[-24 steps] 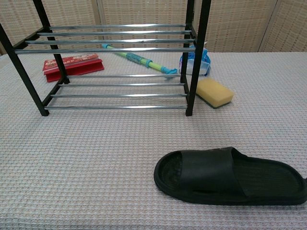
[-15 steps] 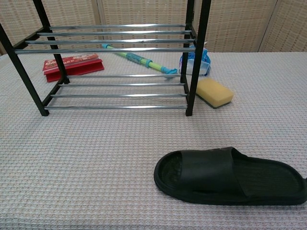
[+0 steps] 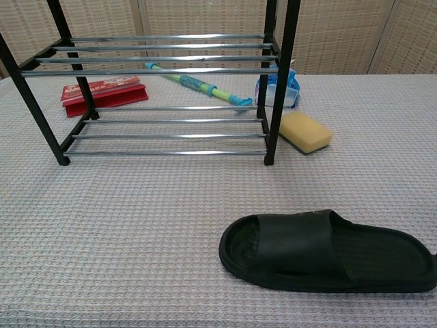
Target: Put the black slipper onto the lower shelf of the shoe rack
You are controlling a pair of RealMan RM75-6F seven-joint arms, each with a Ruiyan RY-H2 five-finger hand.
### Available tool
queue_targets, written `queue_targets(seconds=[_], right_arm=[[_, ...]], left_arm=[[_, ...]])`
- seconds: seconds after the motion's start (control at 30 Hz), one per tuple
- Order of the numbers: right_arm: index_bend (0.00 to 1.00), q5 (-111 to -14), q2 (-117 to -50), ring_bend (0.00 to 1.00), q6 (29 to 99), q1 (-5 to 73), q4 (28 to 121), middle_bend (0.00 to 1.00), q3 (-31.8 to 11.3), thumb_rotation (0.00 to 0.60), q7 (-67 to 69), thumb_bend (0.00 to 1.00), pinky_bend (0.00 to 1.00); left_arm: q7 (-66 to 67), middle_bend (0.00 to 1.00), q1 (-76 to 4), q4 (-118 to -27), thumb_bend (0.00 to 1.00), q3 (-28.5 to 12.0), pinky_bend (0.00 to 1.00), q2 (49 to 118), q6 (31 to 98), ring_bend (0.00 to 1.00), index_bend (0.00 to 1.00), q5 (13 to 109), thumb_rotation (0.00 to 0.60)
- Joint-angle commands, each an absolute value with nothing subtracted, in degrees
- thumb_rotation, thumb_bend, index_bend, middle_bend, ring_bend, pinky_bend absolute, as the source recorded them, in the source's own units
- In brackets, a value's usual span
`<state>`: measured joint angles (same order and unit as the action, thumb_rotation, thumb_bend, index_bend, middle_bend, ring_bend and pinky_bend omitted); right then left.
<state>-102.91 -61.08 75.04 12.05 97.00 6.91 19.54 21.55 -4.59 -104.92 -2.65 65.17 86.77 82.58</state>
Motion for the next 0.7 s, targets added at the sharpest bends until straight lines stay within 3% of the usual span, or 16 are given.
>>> queue_targets(seconds=[0.03, 0.4, 0.7], right_arm=[[0.0, -103.81, -63.34, 0.0, 71.18, 14.85, 96.74, 0.06, 7.39, 0.6, 20.63, 0.04, 0.0], [0.0, -100.93, -70.69, 0.0, 59.06, 23.5, 94.56, 0.02, 5.47, 0.6, 22.24, 0.0, 0.0], [0.0, -98.79, -75.23, 0.0, 53.6, 27.47, 92.26, 0.0, 5.33, 0.6, 20.35, 0.0, 0.0]], left_arm=[[21.53, 0.14, -4.37, -105.01, 0.17, -2.5, 0.33, 65.05, 86.94, 0.1, 0.29, 82.58, 0.6], [21.42, 0.14, -3.73, -105.82, 0.17, -2.17, 0.33, 64.29, 87.58, 0.1, 0.29, 82.93, 0.6], [20.85, 0.14, -3.75, -105.47, 0.17, -2.02, 0.33, 64.05, 86.84, 0.1, 0.3, 82.48, 0.6]])
